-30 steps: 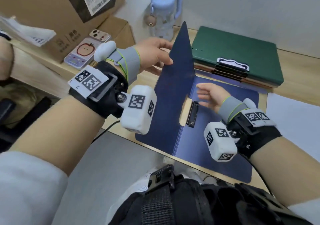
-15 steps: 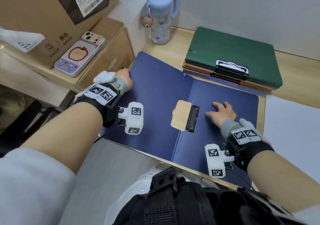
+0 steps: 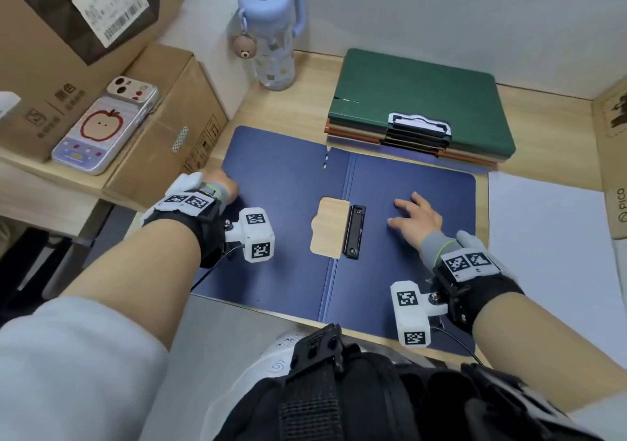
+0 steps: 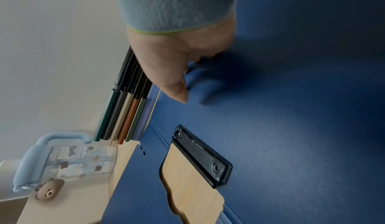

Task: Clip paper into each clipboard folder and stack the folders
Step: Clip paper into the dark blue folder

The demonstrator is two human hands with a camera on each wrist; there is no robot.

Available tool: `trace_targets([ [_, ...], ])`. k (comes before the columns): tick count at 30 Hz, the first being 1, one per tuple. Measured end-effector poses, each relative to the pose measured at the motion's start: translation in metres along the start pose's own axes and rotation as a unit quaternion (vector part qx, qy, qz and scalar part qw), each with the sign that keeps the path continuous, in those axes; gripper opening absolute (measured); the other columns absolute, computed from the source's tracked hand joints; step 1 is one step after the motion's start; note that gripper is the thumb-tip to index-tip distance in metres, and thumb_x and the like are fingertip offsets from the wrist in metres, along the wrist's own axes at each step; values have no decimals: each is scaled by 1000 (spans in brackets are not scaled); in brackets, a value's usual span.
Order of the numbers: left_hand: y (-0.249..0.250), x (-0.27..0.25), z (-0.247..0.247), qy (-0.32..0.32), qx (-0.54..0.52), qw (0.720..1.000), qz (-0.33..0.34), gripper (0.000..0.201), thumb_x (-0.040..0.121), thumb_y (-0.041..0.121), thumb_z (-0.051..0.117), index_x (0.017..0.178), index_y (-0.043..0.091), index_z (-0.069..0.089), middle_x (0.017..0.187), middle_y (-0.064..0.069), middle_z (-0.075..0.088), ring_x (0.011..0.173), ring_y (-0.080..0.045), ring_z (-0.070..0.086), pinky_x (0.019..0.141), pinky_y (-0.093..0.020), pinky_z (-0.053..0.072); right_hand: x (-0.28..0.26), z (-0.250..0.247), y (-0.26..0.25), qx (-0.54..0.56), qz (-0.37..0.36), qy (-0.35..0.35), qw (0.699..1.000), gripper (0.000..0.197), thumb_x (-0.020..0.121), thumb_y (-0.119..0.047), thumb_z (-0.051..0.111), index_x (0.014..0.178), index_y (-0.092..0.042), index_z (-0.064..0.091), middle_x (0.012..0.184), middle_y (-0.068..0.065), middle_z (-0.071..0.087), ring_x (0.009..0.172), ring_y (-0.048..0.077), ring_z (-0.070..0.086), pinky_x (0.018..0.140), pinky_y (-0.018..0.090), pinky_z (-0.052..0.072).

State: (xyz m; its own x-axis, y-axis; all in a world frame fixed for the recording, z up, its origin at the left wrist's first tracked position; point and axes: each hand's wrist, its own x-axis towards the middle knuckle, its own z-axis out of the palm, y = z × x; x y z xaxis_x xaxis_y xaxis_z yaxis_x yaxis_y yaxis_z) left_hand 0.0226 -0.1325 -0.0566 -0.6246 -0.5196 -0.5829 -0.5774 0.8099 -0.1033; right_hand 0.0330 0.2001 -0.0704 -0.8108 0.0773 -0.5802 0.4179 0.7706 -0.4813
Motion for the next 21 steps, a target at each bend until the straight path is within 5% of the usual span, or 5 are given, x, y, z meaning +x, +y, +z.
trace_targets([
  [8, 30, -18, -3, -6, -5, 1000, -7, 51, 90, 32, 45, 137, 10, 43, 143, -12, 43, 132, -31, 41, 105, -38, 32, 3, -4, 6, 15, -10, -18, 1000, 52, 90, -25, 56, 140, -28, 43, 158, -10, 15, 146, 23, 8, 117, 37, 12],
  [13, 79, -41, -10, -15, -103, 993, 51, 67, 82, 37, 48, 144, 20, 32, 152, -10, 24, 138, -36, 31, 112, -44, 29, 9, -12, 7, 120, -14, -30, 992, 51, 88, -17, 61, 137, -21, 48, 153, -1, 32, 143, 24, 24, 119, 35, 17],
  [16, 126, -69, -12, -78, -282, 948, 122, 41, 91, 22, 52, 131, 13, 50, 127, -10, 50, 115, -25, 52, 97, -33, 43, 9, -28, 15, 198, -9, 2, 980, 47, 87, -12, 62, 132, -17, 53, 142, 3, 46, 133, 23, 41, 113, 33, 30],
  [18, 155, -92, -11, -172, -381, 895, 155, 15, 95, 10, 45, 88, 17, 56, 86, -3, 52, 74, -15, 51, 65, -26, 41, 9, -40, 24, 206, -14, 43, 977, 44, 86, -12, 63, 129, -18, 55, 140, 5, 47, 131, 23, 44, 112, 35, 32],
  [21, 193, -123, 2, -271, -435, 841, 174, 24, 97, 13, 42, 75, 22, 47, 76, 4, 52, 65, -7, 50, 58, -22, 36, 9, -60, 43, 210, -15, 91, 973, 45, 85, -10, 63, 129, -14, 53, 141, 7, 47, 132, 24, 43, 112, 35, 32],
])
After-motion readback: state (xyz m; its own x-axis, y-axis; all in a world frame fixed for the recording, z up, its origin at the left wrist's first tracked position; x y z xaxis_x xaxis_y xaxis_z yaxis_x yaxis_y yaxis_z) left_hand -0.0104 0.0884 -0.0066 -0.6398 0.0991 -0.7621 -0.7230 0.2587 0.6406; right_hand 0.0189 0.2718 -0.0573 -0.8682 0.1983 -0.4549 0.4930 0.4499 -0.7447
